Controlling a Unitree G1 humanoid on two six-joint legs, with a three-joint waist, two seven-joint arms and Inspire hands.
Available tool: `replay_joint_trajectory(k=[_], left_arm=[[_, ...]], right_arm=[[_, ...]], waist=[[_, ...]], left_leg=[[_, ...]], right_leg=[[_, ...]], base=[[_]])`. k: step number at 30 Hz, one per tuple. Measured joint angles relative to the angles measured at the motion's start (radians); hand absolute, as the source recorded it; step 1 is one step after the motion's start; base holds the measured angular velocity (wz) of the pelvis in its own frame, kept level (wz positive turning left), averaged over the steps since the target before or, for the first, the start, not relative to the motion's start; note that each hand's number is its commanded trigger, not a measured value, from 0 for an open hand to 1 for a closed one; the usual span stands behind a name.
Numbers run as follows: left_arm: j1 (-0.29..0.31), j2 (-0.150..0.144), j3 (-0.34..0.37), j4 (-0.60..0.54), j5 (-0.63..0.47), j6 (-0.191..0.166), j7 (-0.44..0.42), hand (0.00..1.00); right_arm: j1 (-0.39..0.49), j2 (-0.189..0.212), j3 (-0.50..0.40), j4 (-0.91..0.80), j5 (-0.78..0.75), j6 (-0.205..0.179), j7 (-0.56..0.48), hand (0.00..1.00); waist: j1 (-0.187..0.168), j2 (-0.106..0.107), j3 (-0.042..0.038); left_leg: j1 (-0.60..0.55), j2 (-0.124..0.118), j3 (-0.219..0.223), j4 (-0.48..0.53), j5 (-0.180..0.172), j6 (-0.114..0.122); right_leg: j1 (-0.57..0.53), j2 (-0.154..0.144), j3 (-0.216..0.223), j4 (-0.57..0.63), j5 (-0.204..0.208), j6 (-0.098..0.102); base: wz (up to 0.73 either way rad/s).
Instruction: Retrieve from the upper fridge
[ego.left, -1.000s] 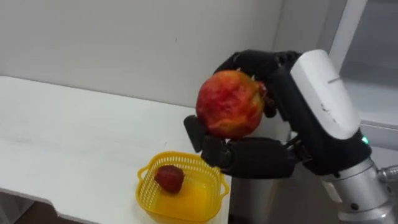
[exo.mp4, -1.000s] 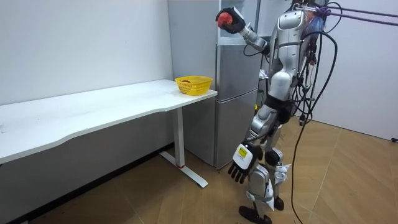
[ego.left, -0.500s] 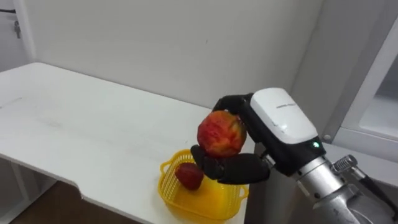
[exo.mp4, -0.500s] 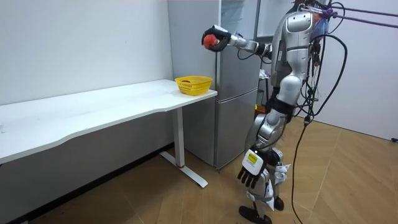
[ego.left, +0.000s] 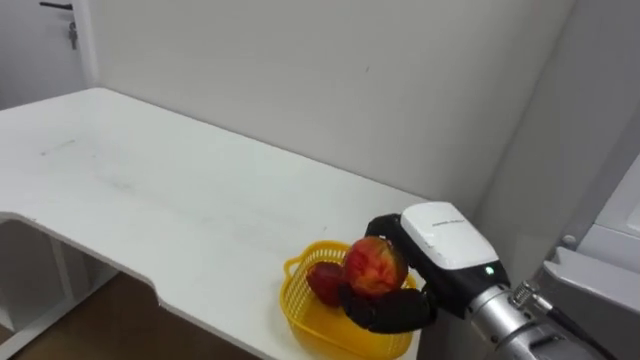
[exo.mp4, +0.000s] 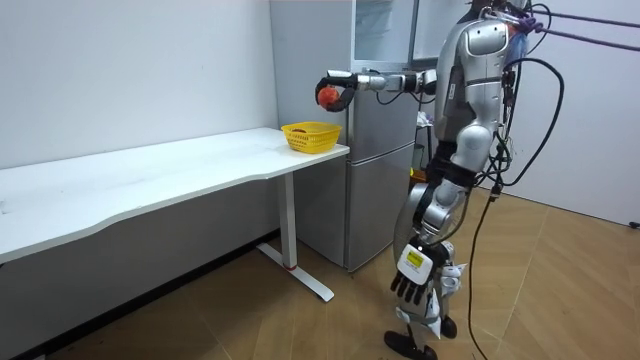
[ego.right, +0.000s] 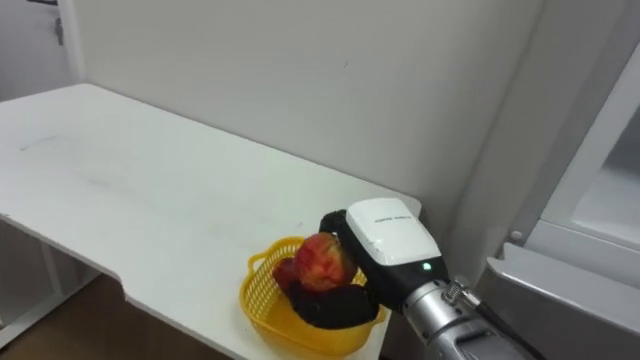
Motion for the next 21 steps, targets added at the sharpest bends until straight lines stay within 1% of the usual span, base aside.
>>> replay_joint_trajectory(k=[4,8,9,11,12,16,17,19,21], left_arm=[[0.001,-0.001,0.0,-0.001,0.003,0.015,0.007,0.0],[0.001,-0.001,0.001,-0.002,0.012,0.021,0.007,0.0],[0.001,-0.001,0.001,-0.003,0.012,0.022,0.007,0.0],[0.0,-0.001,0.001,-0.004,0.012,0.023,0.007,0.0],[0.0,-0.001,0.002,-0.004,0.012,0.023,0.007,0.0],[-0.005,-0.001,0.002,-0.003,0.012,0.024,0.003,0.0],[-0.006,-0.001,0.002,-0.003,0.011,0.023,0.004,0.0],[-0.008,-0.001,0.002,-0.003,0.011,0.024,0.004,0.0],[-0.007,-0.001,0.001,-0.003,0.011,0.027,0.004,0.0]], right_arm=[[0.0,0.002,0.01,0.031,-0.018,0.001,0.0,1.0],[0.0,0.002,0.01,0.032,-0.035,0.017,0.0,1.0],[0.0,0.002,0.01,0.032,-0.035,0.021,0.0,1.0],[0.0,0.002,0.01,0.032,-0.035,0.022,0.0,1.0],[0.0,0.002,0.01,0.033,-0.035,0.022,0.0,1.0],[0.0,0.001,0.027,0.078,-0.036,0.026,-0.005,1.0],[-0.001,0.001,0.034,0.085,-0.036,0.029,-0.005,1.0],[-0.005,0.003,0.058,0.127,-0.035,0.03,-0.005,1.0],[-0.025,0.01,0.074,0.171,-0.02,0.031,-0.005,1.0]], waist=[[0.014,-0.003,-0.001],[0.022,-0.002,-0.0006],[0.025,-0.002,-0.0006],[0.026,-0.002,-0.0007],[0.03,-0.005,-0.0025],[0.051,-0.005,-0.0022],[0.052,-0.006,-0.0016],[0.06,-0.012,0.0025],[0.059,-0.016,0.0048]], left_leg=[[-0.009,-0.001,-0.003,0.0,0.0,0.0],[-0.013,-0.002,-0.013,-0.002,0.0,0.0],[-0.014,-0.002,-0.016,-0.001,0.0,0.0],[-0.016,-0.003,-0.024,-0.001,0.001,-0.001],[-0.014,-0.003,-0.024,-0.001,0.001,-0.001],[-0.008,-0.003,-0.027,-0.002,0.001,-0.001],[-0.008,-0.003,-0.028,-0.002,0.001,-0.001],[-0.009,-0.003,-0.029,-0.001,0.001,-0.001],[-0.01,-0.003,-0.029,0.0,0.001,-0.001]], right_leg=[[-0.006,0.0,-0.004,-0.002,-0.001,0.001],[-0.005,0.0,-0.014,-0.003,-0.002,0.003],[-0.005,0.0,-0.023,-0.003,-0.002,0.003],[-0.005,0.0,-0.029,-0.002,-0.002,0.003],[-0.005,0.0,-0.027,-0.002,-0.002,0.003],[0.0,0.0,-0.033,-0.001,-0.002,0.003],[0.0,0.0,-0.034,-0.001,-0.002,0.003],[0.0,0.0,-0.034,-0.001,-0.002,0.003],[0.0,-0.001,-0.033,-0.001,-0.002,0.003]], base=[[0.07],[0.08],[0.11],[0.09],[0.03],[0.01],[0.05],[0.0],[0.0]])
